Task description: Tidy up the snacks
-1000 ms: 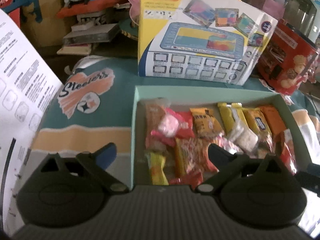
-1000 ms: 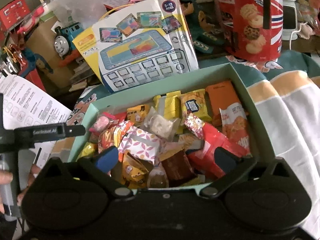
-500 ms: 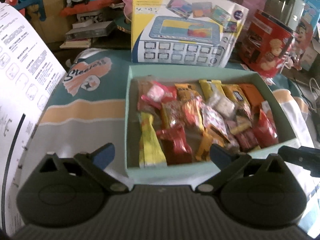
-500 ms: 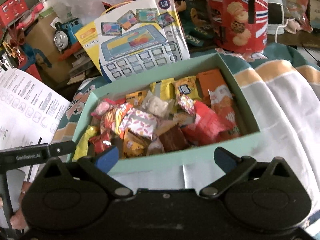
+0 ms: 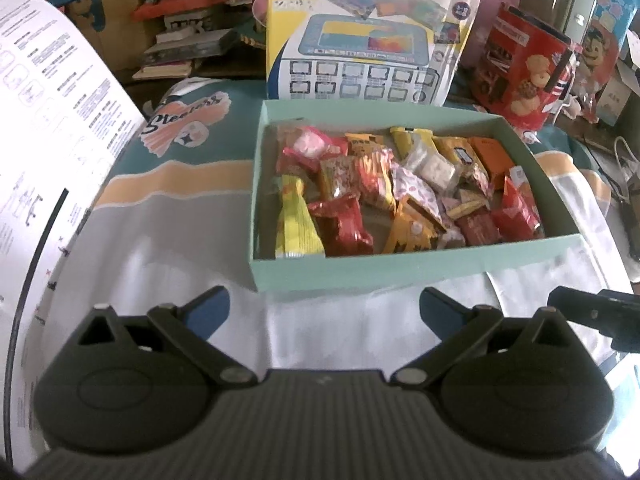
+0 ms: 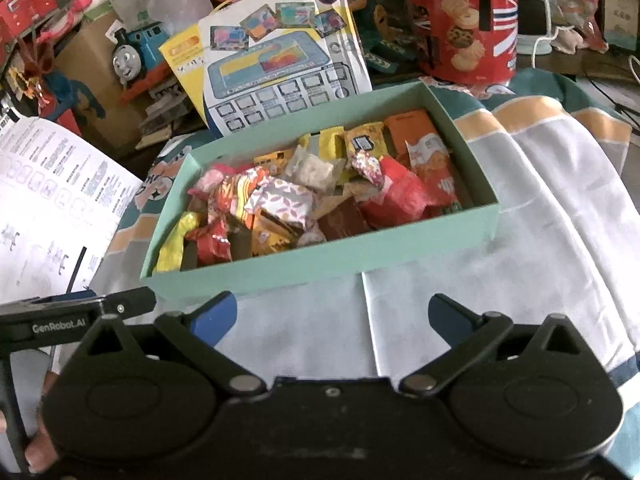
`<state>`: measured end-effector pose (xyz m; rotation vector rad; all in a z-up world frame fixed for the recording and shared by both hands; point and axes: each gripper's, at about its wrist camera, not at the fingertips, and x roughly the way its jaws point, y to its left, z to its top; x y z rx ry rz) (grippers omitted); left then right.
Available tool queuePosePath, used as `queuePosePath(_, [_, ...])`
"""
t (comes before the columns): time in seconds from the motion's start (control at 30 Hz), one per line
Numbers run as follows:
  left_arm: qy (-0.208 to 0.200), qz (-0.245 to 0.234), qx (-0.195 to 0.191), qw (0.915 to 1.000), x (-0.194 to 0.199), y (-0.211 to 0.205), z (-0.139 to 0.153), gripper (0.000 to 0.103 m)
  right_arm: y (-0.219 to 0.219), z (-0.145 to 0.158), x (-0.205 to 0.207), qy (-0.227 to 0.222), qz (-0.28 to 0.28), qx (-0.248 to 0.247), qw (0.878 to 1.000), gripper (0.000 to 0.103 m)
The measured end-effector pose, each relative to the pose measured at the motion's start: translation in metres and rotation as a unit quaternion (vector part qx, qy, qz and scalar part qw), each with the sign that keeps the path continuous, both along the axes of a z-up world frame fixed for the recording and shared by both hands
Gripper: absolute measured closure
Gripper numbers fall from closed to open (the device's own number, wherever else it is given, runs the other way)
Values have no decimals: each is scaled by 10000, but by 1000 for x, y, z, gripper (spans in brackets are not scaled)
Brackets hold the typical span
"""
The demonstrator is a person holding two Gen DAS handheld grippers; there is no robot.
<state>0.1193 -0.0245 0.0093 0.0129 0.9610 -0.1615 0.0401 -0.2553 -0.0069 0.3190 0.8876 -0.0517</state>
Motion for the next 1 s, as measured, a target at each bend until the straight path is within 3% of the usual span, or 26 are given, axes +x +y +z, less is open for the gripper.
queuePosePath(0.33, [163, 109, 59, 9998, -13, 4, -13, 0, 2, -12, -12, 272, -67, -239, 9993, 0])
queuePosePath(0.6, [116, 178, 408, 9989, -18, 7, -22, 0, 2, -21, -14, 436, -33, -320, 9985, 0])
queuePosePath(1.0, [132, 116, 549, 9983, -18, 4, -24, 0, 0, -23, -9, 496, 27, -454, 9977, 0])
